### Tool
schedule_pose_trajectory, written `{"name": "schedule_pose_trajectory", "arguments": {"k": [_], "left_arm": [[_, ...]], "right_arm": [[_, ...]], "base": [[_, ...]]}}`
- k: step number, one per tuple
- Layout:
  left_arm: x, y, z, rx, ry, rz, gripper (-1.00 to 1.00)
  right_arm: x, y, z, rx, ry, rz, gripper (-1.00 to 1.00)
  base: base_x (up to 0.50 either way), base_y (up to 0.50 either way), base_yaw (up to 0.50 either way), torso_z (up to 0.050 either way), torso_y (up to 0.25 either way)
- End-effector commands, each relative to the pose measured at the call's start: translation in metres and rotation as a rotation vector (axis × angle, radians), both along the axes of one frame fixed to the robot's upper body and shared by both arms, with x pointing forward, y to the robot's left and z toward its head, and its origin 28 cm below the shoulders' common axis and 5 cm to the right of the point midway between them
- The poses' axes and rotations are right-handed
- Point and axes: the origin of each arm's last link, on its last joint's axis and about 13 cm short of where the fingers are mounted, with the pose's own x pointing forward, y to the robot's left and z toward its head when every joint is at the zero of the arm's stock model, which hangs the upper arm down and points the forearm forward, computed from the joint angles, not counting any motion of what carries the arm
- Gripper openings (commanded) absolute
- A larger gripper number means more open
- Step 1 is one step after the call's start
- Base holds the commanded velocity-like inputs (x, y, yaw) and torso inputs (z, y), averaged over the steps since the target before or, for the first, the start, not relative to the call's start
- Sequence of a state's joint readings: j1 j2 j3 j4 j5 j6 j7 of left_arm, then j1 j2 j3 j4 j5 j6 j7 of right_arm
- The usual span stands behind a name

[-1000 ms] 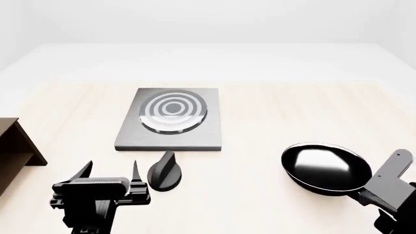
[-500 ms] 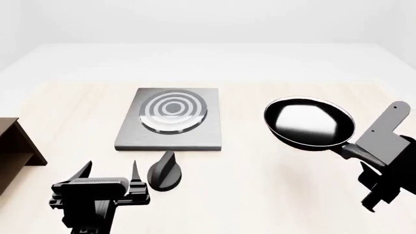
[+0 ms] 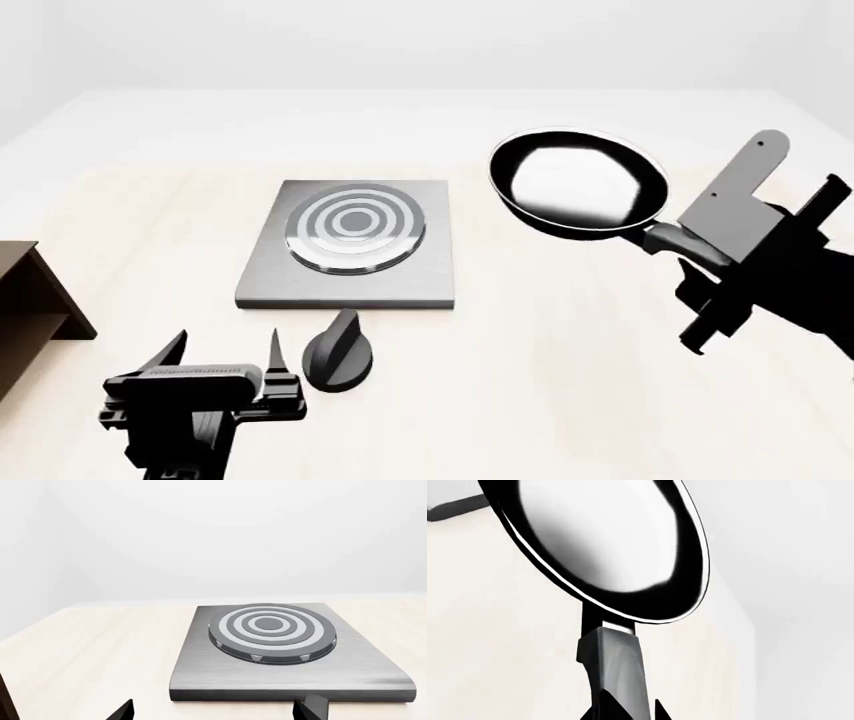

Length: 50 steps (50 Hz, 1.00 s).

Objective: Turn on the stove and put the frying pan on it.

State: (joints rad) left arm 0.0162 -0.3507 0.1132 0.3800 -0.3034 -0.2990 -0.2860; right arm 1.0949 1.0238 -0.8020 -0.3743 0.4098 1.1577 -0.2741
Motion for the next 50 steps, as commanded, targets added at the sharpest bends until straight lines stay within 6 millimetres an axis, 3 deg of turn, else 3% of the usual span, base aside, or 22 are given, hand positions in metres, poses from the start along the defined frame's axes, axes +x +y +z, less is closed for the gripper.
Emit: {"name": "schedule_pose_trajectory", "arguments": {"k": [1, 40, 50], "left_arm": [[0.0, 0.0, -0.001, -0.001, 0.002, -0.001, 1.0], [0.0, -0.001, -0.003, 0.019, -0.005, -0.01, 1.0], [0.0, -0.001, -0.002, 0.021, -0.01, -0.005, 1.0]], "right_arm": [[0.019, 0.012, 0.027, -0.01, -0.182, 0.01, -1.0], [0.069, 0.069, 0.037, 0.091, -0.269, 0.16, -1.0], [0.085, 0.087, 0.032, 0.111, -0.284, 0.171, -1.0]], "base": [[0.0, 0.0, 0.0, 0.0, 0.0], [0.0, 0.0, 0.0, 0.0, 0.002], [0.0, 0.0, 0.0, 0.0, 0.002]]}}
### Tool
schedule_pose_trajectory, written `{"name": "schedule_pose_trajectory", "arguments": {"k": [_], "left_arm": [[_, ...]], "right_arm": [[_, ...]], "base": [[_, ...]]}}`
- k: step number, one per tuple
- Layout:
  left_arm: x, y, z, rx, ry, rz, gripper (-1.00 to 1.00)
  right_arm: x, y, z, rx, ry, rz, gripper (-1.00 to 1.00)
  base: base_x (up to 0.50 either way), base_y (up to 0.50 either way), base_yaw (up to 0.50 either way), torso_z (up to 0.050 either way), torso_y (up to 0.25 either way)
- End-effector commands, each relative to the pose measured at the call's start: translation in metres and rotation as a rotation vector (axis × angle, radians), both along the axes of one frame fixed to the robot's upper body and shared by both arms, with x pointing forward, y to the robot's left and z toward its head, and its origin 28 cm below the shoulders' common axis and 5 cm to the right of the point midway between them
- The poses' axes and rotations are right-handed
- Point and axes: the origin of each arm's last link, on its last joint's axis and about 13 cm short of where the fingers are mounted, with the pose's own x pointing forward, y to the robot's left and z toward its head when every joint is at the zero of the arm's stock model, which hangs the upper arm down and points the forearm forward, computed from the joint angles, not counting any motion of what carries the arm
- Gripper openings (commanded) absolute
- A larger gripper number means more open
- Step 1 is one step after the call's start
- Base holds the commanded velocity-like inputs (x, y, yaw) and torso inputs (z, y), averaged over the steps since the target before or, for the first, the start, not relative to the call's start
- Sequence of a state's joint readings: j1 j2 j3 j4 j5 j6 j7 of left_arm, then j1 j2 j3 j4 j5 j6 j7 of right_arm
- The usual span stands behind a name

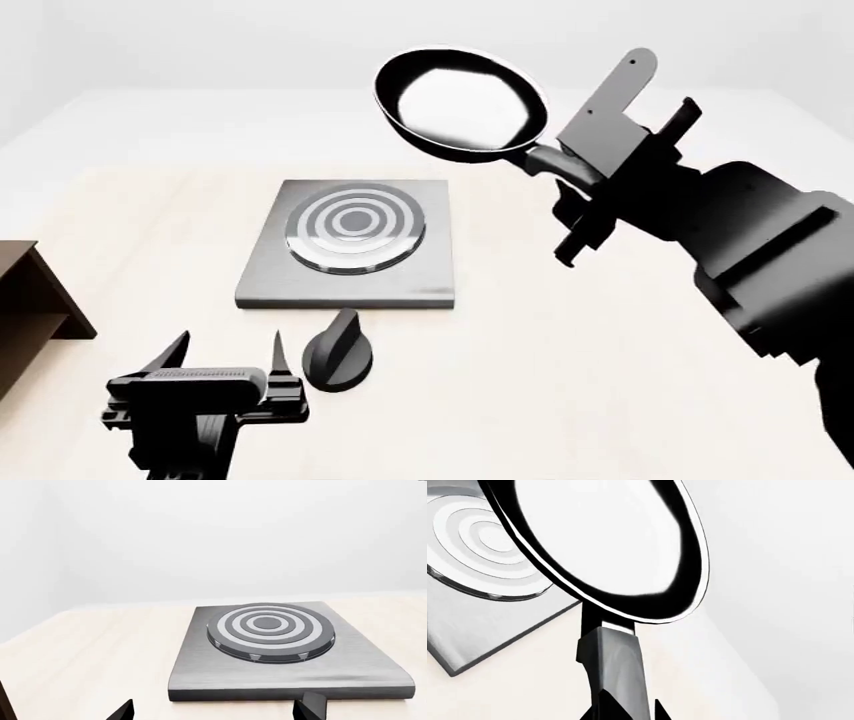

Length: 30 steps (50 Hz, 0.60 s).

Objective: Turn on the stove and put the frying pan on it.

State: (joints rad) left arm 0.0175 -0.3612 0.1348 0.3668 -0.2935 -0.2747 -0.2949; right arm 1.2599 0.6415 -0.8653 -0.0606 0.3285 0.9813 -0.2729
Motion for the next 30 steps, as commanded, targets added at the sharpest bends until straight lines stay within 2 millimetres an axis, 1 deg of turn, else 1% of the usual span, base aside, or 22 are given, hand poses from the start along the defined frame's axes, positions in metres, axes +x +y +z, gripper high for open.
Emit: {"name": "schedule_pose_trajectory", "arguments": {"k": [1, 8, 13, 24, 27, 30], "left_arm": [[0.0, 0.0, 0.0, 0.006, -0.004, -0.002, 1.0], [0.0, 0.0, 0.001, 0.007, -0.005, -0.002, 1.0], [0.0, -0.001, 0.0, 0.003, -0.004, -0.009, 1.0], [0.0, -0.001, -0.001, 0.008, -0.003, -0.002, 1.0], [0.001, -0.002, -0.001, 0.048, -0.005, -0.003, 1.0], [0.001, -0.003, -0.001, 0.048, -0.004, -0.008, 1.0]], "right_arm": [[0.016, 0.017, 0.015, 0.02, -0.138, -0.03, -1.0], [0.023, 0.029, 0.008, 0.064, -0.133, -0.029, -1.0], [0.027, 0.038, 0.0, 0.055, -0.122, -0.031, -1.0], [0.036, 0.055, -0.003, 0.068, -0.12, -0.064, -1.0], [0.039, 0.062, -0.003, 0.083, -0.118, -0.064, -1.0], [0.039, 0.068, -0.001, 0.097, -0.124, -0.063, -1.0]], "base": [[0.0, 0.0, 0.0, 0.0, 0.0], [0.0, 0.0, 0.0, 0.003, 0.001], [0.0, 0.0, 0.0, 0.0, 0.002], [0.0, 0.0, 0.0, 0.0, 0.002], [0.0, 0.0, 0.0, 0.0, 0.003], [0.0, 0.0, 0.0, 0.0, 0.0]]}}
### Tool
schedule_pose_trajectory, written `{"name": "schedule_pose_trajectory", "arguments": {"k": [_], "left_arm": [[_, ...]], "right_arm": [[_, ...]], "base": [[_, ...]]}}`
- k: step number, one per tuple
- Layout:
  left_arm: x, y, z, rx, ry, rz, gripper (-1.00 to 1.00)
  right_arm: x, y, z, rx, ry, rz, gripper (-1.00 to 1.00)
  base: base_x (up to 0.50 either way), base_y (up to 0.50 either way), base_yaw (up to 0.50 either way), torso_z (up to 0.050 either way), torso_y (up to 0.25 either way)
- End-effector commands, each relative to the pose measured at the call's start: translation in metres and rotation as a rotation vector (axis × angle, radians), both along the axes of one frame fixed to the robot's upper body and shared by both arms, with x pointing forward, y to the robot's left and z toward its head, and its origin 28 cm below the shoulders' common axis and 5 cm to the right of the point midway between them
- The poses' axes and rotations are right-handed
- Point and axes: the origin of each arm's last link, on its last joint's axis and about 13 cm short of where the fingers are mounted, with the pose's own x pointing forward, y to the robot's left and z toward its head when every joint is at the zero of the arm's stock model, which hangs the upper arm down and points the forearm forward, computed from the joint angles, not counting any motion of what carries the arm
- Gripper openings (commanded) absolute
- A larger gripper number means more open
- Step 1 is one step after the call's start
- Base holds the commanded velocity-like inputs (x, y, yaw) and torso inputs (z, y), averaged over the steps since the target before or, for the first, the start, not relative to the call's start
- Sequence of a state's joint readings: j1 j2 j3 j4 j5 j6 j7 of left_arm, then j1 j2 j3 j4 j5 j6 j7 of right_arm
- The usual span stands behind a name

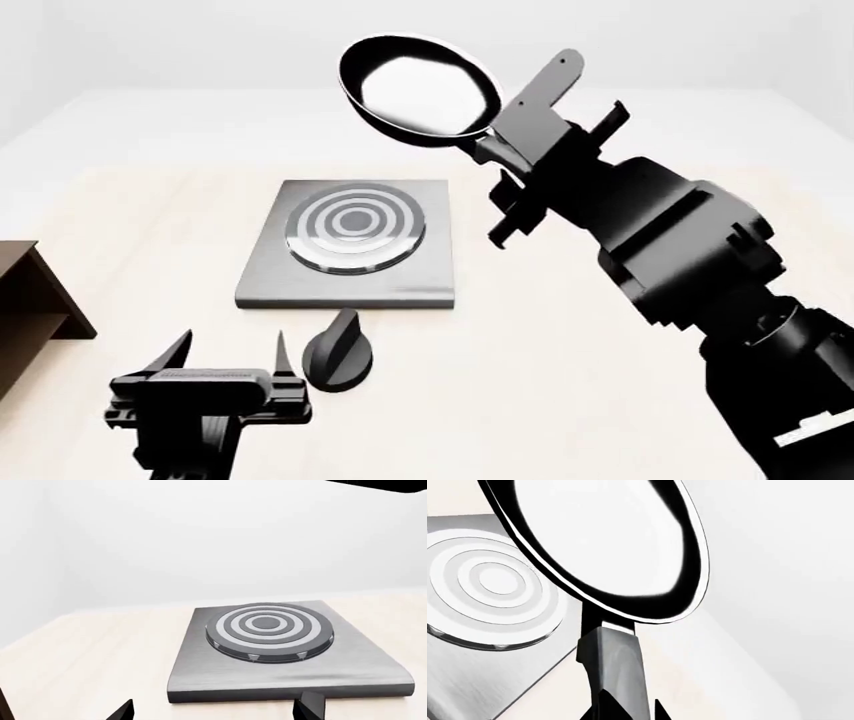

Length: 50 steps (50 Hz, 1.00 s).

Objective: Turn on the stove and put the frying pan on it.

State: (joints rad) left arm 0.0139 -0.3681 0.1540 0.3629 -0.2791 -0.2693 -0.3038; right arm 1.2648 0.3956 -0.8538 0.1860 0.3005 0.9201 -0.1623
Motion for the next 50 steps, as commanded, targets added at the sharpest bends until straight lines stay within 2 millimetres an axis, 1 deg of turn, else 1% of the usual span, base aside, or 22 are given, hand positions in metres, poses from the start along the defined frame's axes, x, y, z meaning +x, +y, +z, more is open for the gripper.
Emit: {"name": "schedule_pose_trajectory", "arguments": {"k": [1, 4, 14, 22, 26, 36, 50], "left_arm": [[0.0, -0.002, -0.001, 0.027, 0.0, -0.006, 1.0], [-0.001, -0.002, -0.001, 0.015, -0.037, -0.035, 1.0], [-0.002, 0.0, -0.001, -0.034, -0.038, -0.071, 1.0], [-0.003, 0.0, 0.0, -0.043, -0.063, -0.076, 1.0], [-0.004, 0.001, 0.0, -0.043, -0.07, -0.074, 1.0], [-0.005, 0.001, 0.0, -0.046, -0.081, -0.077, 1.0], [-0.004, 0.003, -0.001, -0.047, -0.078, -0.066, 1.0]], "right_arm": [[0.008, 0.019, 0.016, 0.006, -0.112, -0.046, -1.0], [0.008, 0.025, 0.016, 0.002, -0.118, -0.039, -1.0], [0.015, 0.042, 0.013, 0.019, -0.136, -0.042, -1.0], [0.017, 0.054, 0.016, 0.041, -0.163, -0.059, -1.0], [0.017, 0.062, 0.012, 0.04, -0.166, -0.065, -1.0], [0.013, 0.079, 0.007, 0.021, -0.163, -0.026, -1.0], [0.013, 0.087, 0.005, 0.006, -0.173, -0.016, -1.0]], "base": [[0.0, 0.0, 0.0, 0.0, 0.0], [0.0, 0.0, 0.0, 0.0, 0.003], [0.0, 0.0, 0.0, 0.0, 0.002], [0.0, 0.0, 0.0, 0.001, 0.001], [0.0, 0.0, 0.0, 0.0, 0.003], [0.0, 0.0, 0.0, 0.0, -0.218], [0.0, 0.0, 0.0, 0.0, -0.25]]}}
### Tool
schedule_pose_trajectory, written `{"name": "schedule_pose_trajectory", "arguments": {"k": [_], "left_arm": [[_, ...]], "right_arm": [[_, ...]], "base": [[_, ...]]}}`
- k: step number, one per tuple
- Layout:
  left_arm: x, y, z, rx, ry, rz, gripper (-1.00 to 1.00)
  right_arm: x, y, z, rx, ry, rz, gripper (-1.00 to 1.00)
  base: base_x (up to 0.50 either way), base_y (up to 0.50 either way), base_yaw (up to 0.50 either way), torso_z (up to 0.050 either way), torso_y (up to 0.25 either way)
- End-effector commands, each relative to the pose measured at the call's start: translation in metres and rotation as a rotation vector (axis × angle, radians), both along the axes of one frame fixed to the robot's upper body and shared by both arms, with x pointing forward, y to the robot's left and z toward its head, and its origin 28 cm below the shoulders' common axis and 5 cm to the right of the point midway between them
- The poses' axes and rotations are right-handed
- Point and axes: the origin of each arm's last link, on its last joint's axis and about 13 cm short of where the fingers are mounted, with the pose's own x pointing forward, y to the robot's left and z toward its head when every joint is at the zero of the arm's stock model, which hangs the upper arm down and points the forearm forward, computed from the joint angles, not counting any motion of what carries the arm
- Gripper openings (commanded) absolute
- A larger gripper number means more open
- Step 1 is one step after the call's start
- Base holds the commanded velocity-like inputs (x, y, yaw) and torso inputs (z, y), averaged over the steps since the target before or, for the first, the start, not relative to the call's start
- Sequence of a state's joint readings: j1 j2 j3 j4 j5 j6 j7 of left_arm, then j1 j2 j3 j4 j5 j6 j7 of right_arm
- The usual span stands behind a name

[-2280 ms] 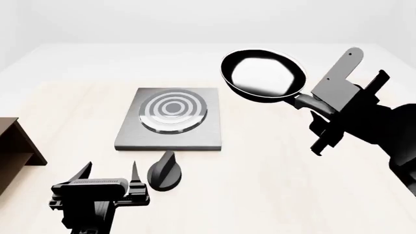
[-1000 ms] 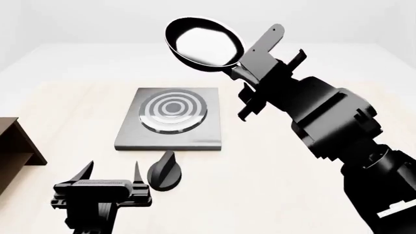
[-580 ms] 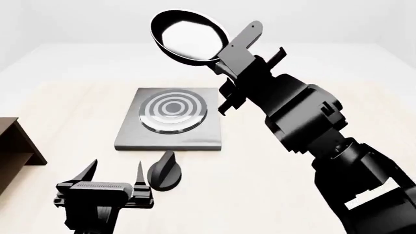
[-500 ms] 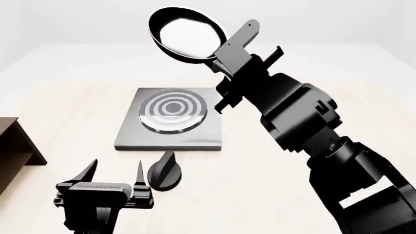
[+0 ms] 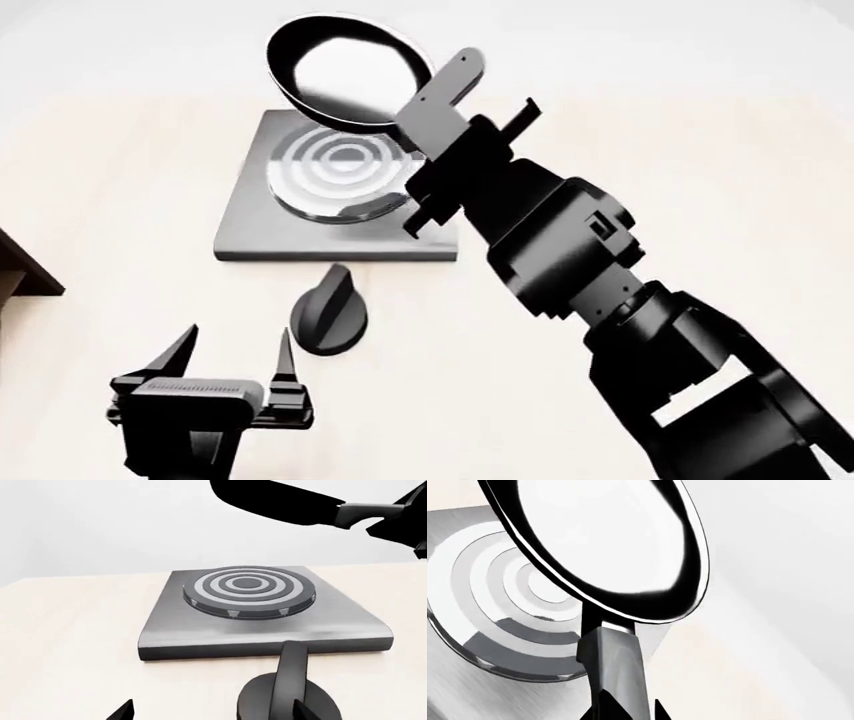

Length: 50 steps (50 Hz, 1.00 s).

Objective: Turn on the stove and put the frying pan on it.

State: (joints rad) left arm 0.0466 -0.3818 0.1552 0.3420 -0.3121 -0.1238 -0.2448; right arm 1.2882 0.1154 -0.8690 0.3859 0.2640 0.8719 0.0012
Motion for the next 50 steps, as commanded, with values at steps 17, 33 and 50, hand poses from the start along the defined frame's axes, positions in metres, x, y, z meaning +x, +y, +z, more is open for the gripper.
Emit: {"name": "schedule_pose_trajectory", "arguments": {"k": [17, 33, 50], "left_arm": [[0.001, 0.002, -0.002, -0.039, 0.016, 0.012, 1.0], [0.001, 0.003, -0.005, -0.037, 0.037, 0.027, 1.0], [0.002, 0.006, -0.007, -0.043, 0.045, 0.037, 1.0]], "right_arm": [[0.008, 0.022, 0.011, -0.03, -0.129, -0.04, -1.0], [0.015, 0.036, -0.006, -0.033, -0.129, -0.052, -1.0], [0.019, 0.036, -0.022, -0.066, -0.114, -0.064, -1.0]], "base": [[0.0, 0.0, 0.0, 0.0, -0.081], [0.0, 0.0, 0.0, 0.0, 0.001], [0.0, 0.0, 0.0, 0.0, 0.002]]}}
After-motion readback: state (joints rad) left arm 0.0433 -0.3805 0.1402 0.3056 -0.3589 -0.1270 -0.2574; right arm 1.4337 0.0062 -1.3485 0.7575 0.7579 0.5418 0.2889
